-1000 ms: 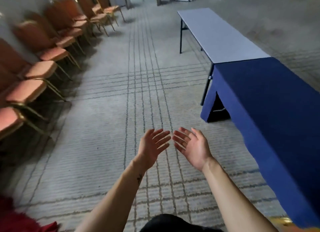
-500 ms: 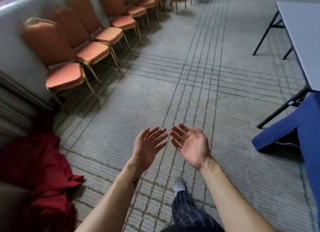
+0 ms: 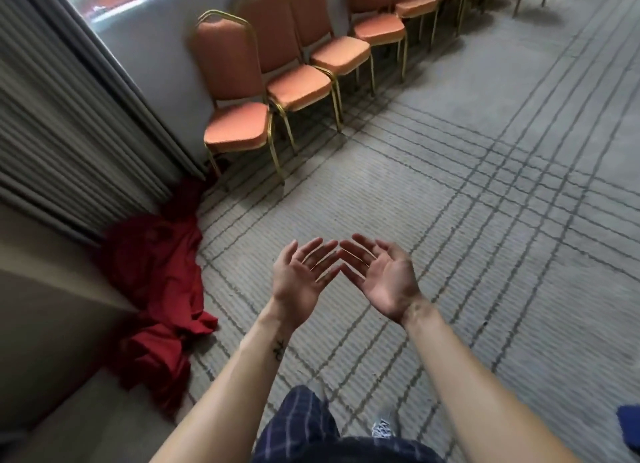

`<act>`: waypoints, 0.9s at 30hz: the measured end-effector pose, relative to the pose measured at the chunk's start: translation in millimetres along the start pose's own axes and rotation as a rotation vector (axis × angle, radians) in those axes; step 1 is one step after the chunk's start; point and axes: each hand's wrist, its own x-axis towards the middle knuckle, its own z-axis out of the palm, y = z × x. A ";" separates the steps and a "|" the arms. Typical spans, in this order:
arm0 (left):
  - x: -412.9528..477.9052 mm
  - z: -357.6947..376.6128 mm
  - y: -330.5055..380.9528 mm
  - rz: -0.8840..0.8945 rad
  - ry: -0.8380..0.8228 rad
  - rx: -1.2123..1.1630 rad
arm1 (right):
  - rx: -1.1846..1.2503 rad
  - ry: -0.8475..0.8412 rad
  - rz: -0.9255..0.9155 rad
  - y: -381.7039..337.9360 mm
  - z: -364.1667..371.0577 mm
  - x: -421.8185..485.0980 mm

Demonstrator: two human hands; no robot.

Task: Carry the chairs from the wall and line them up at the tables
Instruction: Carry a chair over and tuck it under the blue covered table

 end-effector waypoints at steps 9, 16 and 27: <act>127.1 -18.2 109.9 0.054 0.042 -0.063 | -0.066 -0.018 0.064 -25.4 81.8 155.1; 220.8 -17.9 220.4 0.097 0.017 -0.088 | -0.145 -0.024 0.059 -53.0 178.5 265.3; 361.9 -2.9 317.4 0.103 0.095 -0.048 | -0.150 0.030 0.054 -110.7 235.2 429.2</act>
